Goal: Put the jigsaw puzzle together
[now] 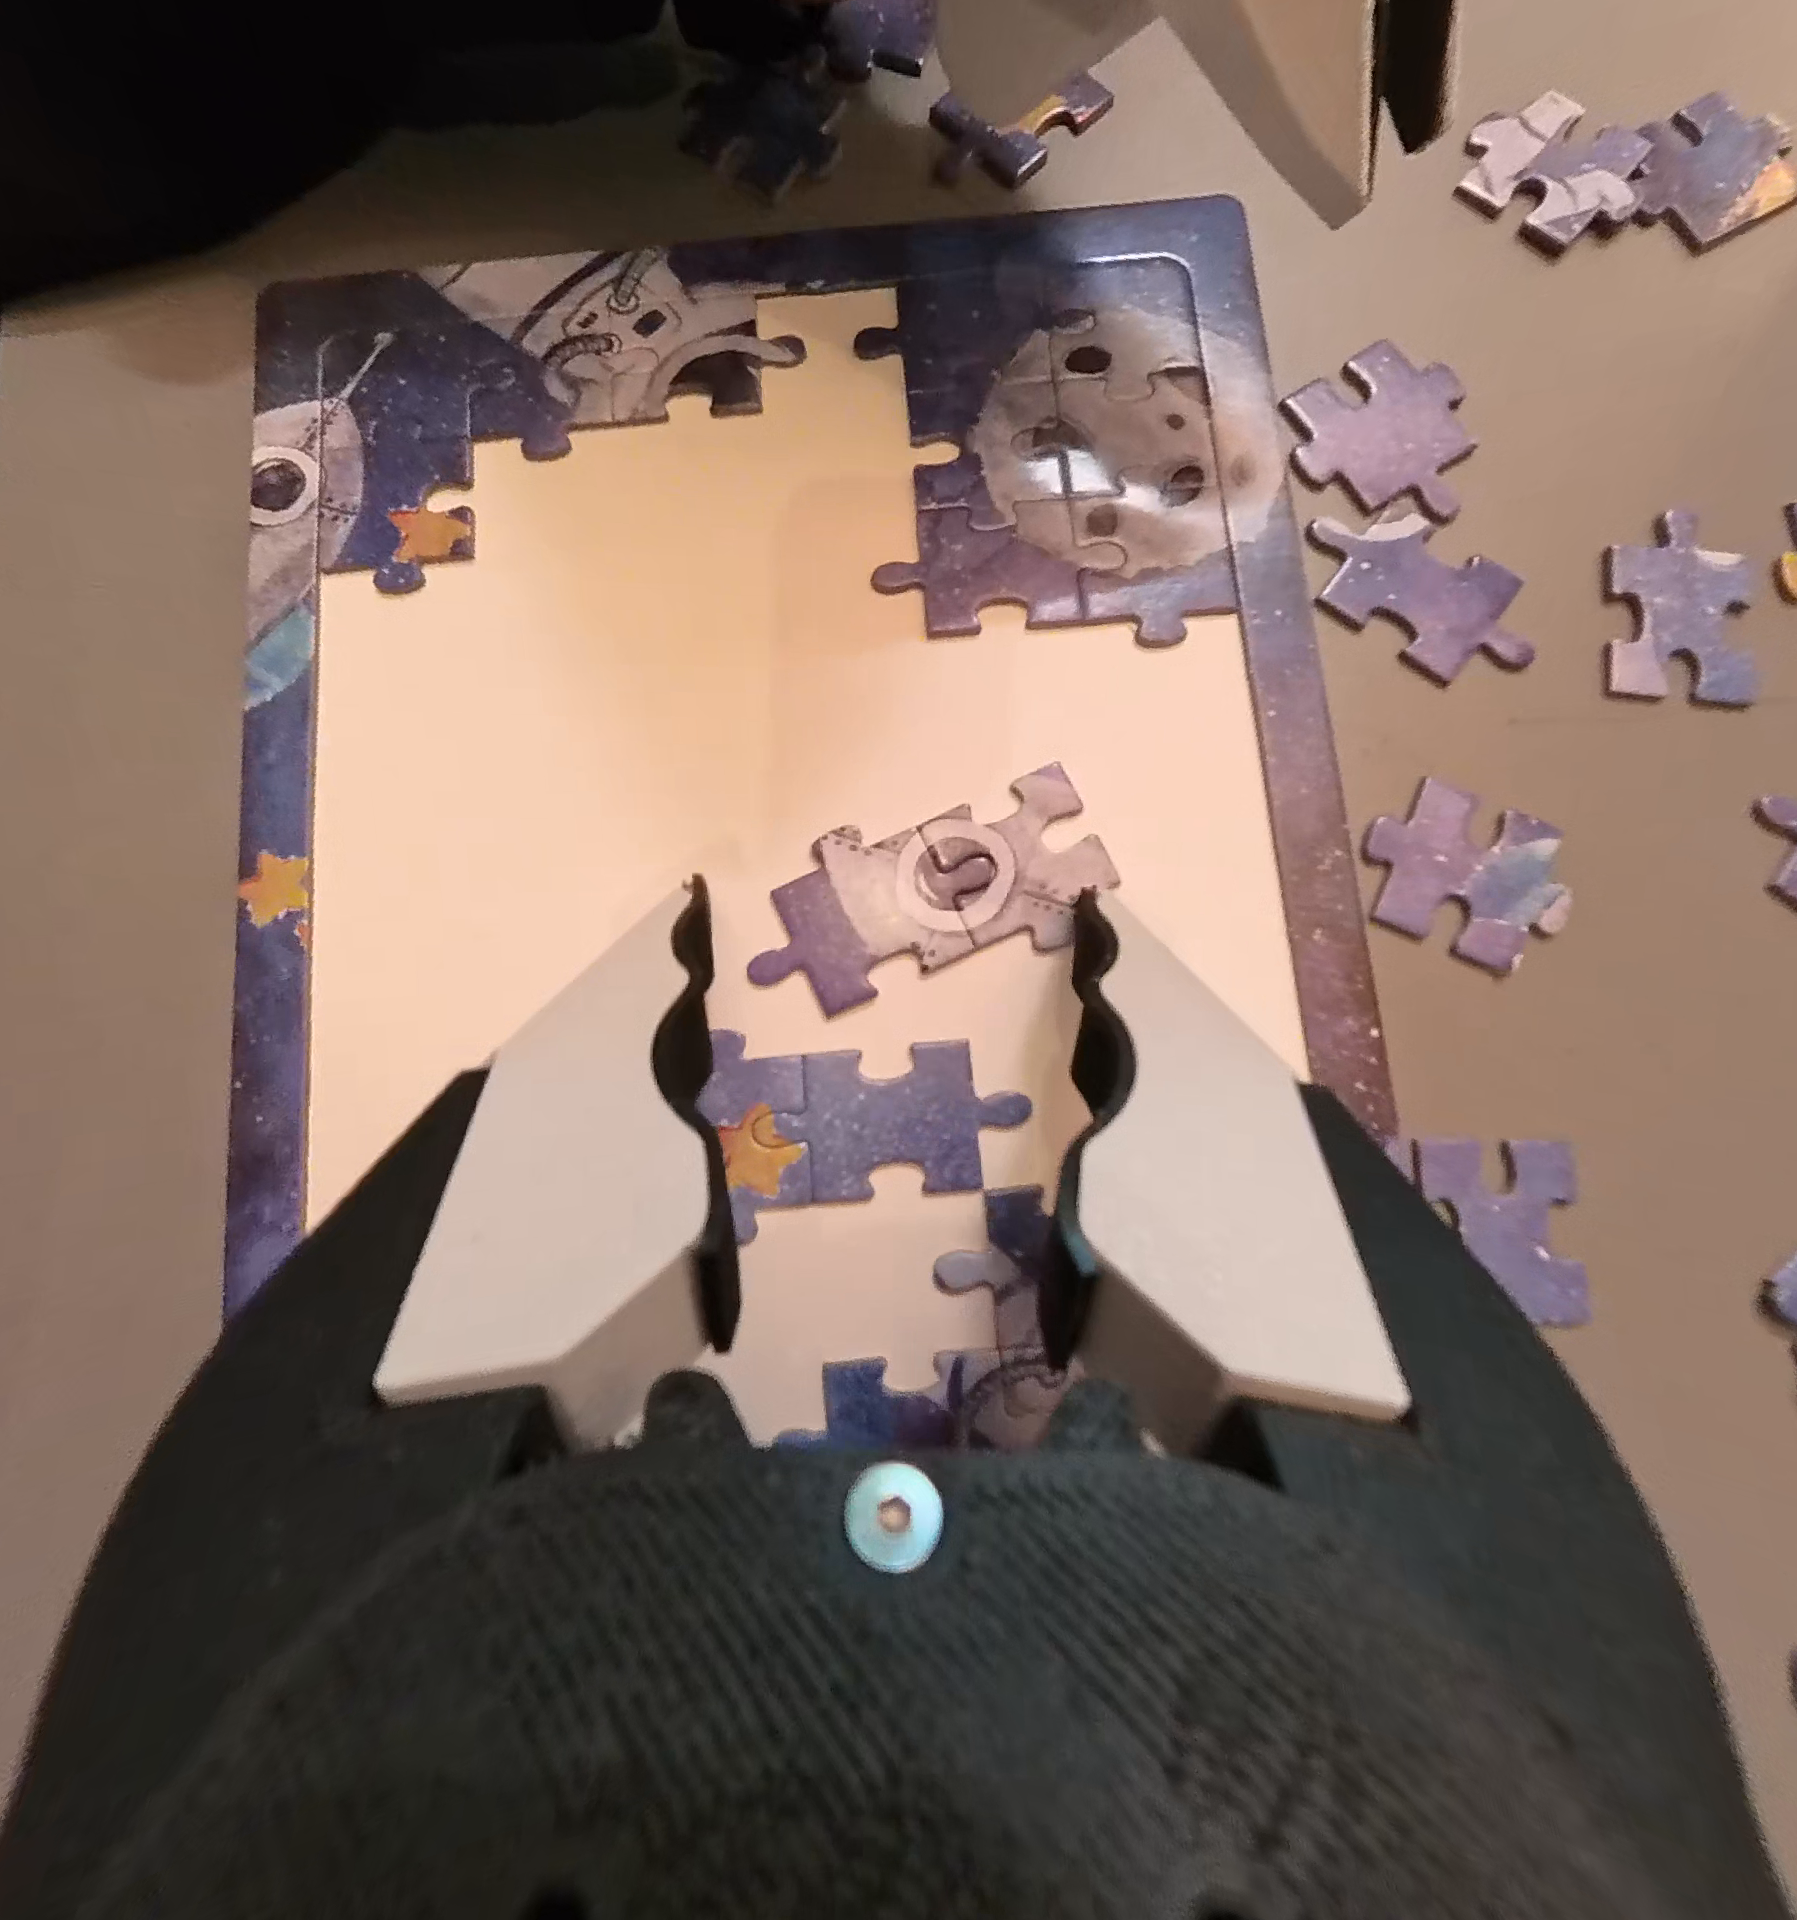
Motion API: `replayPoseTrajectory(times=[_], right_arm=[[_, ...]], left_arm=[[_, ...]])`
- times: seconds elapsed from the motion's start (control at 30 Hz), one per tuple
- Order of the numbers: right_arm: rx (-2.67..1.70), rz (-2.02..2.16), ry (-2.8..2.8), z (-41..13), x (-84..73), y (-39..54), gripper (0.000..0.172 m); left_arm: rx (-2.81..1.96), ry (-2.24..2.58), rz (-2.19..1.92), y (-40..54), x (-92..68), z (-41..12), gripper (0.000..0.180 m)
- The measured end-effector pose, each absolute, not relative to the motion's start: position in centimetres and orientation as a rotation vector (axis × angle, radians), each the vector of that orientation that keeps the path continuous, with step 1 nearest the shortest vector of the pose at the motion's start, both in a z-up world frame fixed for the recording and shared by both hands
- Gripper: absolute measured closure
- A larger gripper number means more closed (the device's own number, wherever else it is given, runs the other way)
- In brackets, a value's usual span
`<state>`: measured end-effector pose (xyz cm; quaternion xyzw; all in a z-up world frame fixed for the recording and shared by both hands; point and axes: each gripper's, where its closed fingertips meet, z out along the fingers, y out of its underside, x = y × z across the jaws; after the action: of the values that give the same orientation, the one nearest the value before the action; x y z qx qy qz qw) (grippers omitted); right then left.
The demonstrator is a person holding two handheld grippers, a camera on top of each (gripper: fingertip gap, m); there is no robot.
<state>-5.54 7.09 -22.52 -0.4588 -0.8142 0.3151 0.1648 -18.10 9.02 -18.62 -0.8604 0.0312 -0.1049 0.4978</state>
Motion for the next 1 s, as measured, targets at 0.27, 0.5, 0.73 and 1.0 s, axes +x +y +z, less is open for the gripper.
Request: replayPoseTrajectory(times=[0.27, 0.5, 0.73, 1.0], right_arm=[[-1.326, 0.905, -2.328, -22.1, -4.8, 8.0, 0.102], [-1.321, 0.887, -2.358, -22.5, -4.4, 8.0, 0.106], [-1.332, 0.989, -2.412, -22.0, -3.4, 7.0, 0.116], [-1.279, 1.108, -2.492, -21.9, -3.0, 3.9, 0.12]], left_arm=[[-2.086, 0.085, -0.249, 9.0, -18.0, -18.7, 0.167], [-2.081, 0.083, -0.248, 9.0, -18.0, -18.6, 0.167], [-2.085, 0.085, -0.246, 9.0, -18.0, -18.7, 0.167], [-2.082, 0.088, -0.243, 9.0, -18.0, -18.6, 0.167]])
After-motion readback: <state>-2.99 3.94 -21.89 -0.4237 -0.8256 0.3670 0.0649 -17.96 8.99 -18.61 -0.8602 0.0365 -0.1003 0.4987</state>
